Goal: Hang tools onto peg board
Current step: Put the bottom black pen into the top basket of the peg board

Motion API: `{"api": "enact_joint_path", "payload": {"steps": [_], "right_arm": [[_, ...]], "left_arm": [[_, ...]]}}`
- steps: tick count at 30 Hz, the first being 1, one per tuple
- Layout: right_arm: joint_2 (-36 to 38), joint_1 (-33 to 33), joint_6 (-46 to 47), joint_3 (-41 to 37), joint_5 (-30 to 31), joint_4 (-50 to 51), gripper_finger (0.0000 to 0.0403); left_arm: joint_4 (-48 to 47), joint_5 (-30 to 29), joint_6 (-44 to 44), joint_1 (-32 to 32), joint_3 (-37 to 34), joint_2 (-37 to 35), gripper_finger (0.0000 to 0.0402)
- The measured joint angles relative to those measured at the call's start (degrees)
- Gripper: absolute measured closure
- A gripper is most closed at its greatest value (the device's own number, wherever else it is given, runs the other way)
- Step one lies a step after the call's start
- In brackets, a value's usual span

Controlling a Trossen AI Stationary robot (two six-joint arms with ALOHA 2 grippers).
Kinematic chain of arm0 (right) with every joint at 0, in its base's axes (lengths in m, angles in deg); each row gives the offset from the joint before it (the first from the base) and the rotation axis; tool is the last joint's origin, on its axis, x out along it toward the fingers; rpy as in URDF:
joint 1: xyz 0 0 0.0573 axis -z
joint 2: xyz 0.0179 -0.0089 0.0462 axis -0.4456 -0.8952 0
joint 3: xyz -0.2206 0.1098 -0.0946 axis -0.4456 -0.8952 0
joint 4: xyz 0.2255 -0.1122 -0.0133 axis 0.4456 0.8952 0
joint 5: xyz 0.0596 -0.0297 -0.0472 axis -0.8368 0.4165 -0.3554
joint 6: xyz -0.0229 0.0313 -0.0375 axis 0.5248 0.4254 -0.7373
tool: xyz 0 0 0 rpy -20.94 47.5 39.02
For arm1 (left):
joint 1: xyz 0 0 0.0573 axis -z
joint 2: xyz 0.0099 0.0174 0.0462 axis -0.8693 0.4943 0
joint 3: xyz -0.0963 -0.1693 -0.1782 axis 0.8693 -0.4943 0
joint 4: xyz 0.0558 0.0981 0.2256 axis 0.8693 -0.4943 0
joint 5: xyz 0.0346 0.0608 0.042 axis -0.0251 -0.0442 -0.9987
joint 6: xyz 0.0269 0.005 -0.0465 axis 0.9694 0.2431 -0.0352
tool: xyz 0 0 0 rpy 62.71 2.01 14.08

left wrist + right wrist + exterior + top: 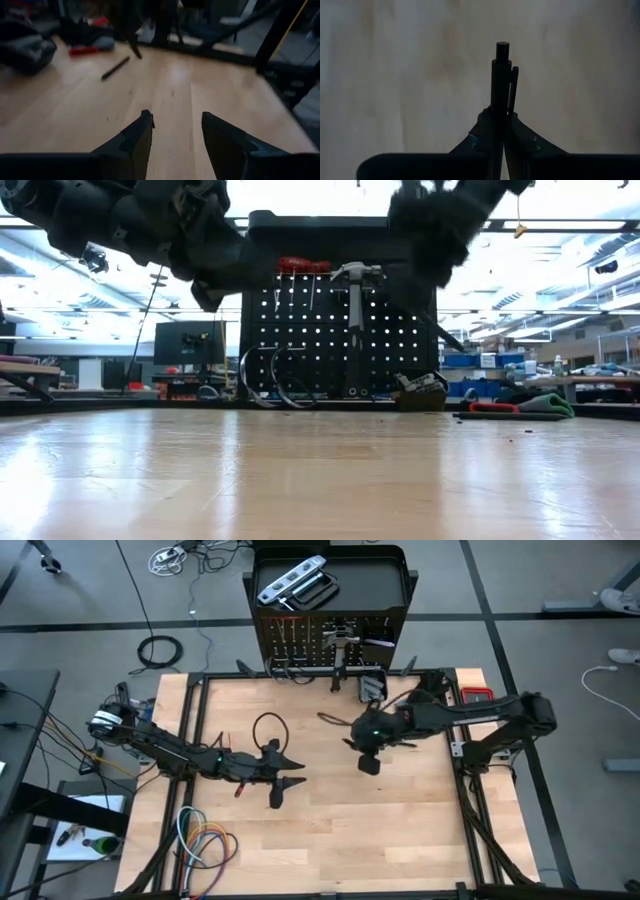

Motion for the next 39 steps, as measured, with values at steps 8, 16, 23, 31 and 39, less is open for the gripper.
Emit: {"api": "enact_joint_path", "payload": {"steps": [8,16,23,31,39], "right_arm": [[9.77,-1.70,-6.37,0.02,18.87,-9.56,0.0370],[15.74,2.27,-28.14,0.02,22.35,-26.10,0.0370],[16.11,10.48,-47.17,0.04,18.46,-32.62,0.0370],[13.37,22.18,-52.38,0.02,11.95,-35.00,0.0370],[8.69,30.44,-42.68,0.02,11.01,-31.34,0.0324]], "left_arm": [[4.28,-0.57,0.15,0.00,0.00,-0.01,0.0229],[3.82,-0.93,1.56,-0.04,0.00,-0.01,0.0229],[2.76,-1.24,2.18,-0.15,0.00,-0.01,0.0229],[2.62,-2.85,5.14,-0.25,0.00,-0.01,0.0229],[2.55,-3.32,4.82,-0.26,0.00,-0.01,0.0229]]}}
